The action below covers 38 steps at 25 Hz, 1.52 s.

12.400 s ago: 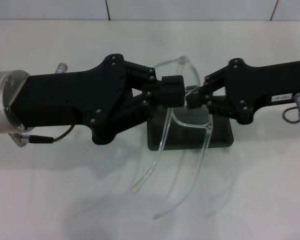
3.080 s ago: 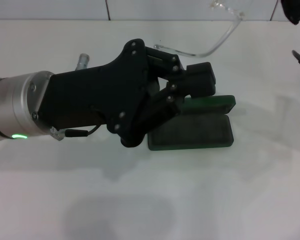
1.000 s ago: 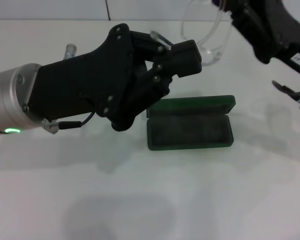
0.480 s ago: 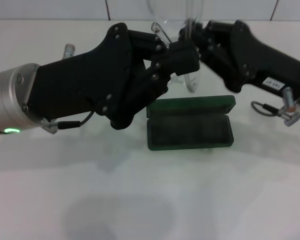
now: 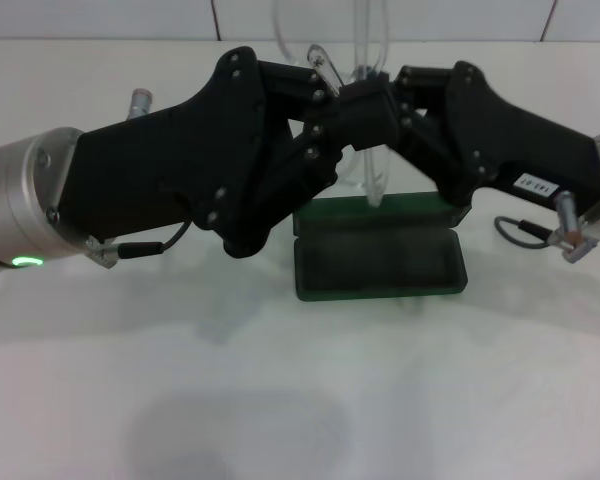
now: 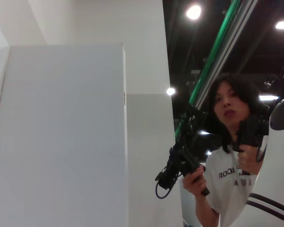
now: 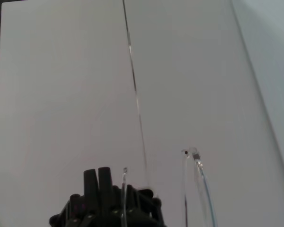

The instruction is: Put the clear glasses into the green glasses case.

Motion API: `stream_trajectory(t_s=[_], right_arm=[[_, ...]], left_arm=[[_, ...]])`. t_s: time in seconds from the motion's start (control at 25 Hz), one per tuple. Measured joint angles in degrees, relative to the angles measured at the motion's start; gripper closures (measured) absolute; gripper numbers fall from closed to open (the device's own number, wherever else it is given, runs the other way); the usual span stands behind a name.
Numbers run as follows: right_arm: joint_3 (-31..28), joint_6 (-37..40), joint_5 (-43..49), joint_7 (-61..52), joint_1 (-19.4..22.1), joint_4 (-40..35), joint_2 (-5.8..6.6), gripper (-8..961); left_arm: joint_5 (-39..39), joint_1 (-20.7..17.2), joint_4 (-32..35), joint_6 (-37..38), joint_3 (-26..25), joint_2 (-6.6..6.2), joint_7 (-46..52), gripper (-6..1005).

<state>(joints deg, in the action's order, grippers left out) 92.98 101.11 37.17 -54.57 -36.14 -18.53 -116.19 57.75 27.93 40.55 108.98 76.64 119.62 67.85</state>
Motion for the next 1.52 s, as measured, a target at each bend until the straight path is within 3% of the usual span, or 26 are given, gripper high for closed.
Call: stream_trajectory(t_s=[0.4,1.52], right_arm=[[-0.44,0.43,-4.36,1.66,1.42,-0.16,0.06,883],[4.19,-0.5,-0.15,1.67,1.07,-1.3,0.01,882]], left_arm=[[0.01,-0.24,-0.12,0.0,-0.05,0.0,0.0,951],[-0.03,0.61,-2.31,0.01,-1.66,-0.1,-0.67,952]])
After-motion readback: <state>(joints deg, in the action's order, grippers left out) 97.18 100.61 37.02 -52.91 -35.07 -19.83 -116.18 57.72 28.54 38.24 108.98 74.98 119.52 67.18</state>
